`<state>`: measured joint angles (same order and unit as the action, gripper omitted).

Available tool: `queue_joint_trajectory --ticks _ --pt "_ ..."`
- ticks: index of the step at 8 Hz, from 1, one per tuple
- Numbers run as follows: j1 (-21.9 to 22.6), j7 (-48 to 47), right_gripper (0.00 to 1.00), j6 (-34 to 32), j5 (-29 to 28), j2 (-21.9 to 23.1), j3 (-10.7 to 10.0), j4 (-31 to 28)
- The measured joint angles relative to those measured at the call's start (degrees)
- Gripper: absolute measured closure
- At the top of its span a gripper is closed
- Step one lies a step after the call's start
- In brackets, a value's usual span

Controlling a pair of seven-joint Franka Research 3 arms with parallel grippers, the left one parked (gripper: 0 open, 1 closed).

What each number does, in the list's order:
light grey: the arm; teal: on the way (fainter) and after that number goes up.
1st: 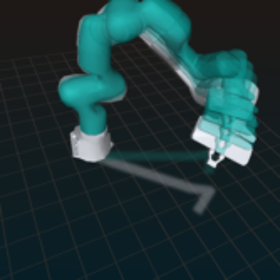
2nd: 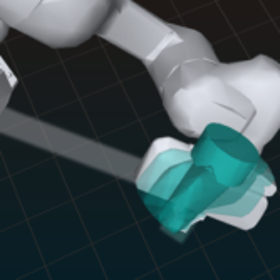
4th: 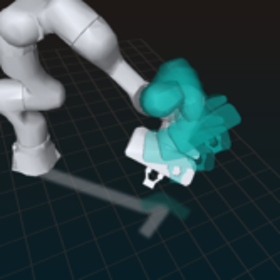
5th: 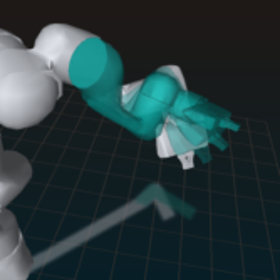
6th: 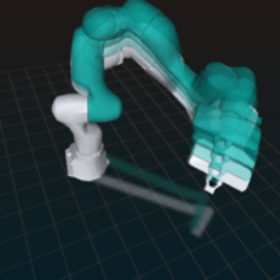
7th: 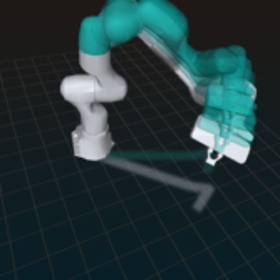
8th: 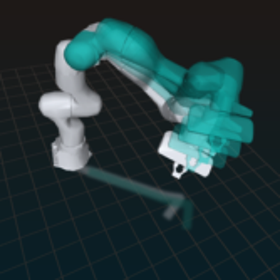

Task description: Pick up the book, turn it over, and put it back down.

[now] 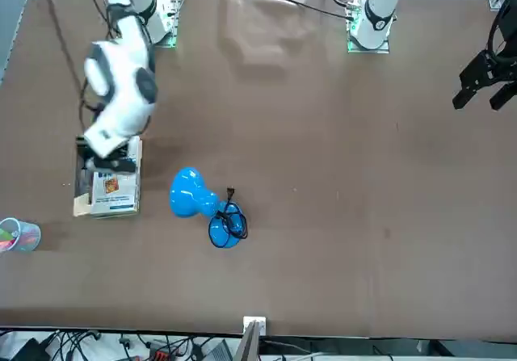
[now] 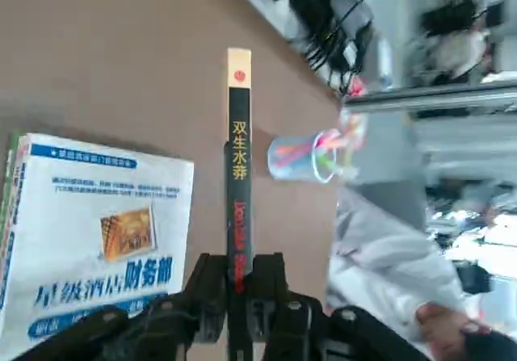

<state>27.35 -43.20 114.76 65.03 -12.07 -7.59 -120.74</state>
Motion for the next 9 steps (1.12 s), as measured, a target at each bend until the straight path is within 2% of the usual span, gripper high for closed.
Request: queue_joint_trajectory --ticks 2,3,5,9 --pt "3.5 -9.3 0.88 -1.5 7.9 -2.9 0.0 -4.1" --pt "5.5 -11.8 0.88 -4.9 9.9 -5.6 0.0 -4.3" --pt "9.0 -15.8 0.88 -8.9 10.6 -11.5 -0.1 -3.6" --pt "9.4 -16.1 0.88 -11.6 10.6 -18.2 -0.8 -0.9"
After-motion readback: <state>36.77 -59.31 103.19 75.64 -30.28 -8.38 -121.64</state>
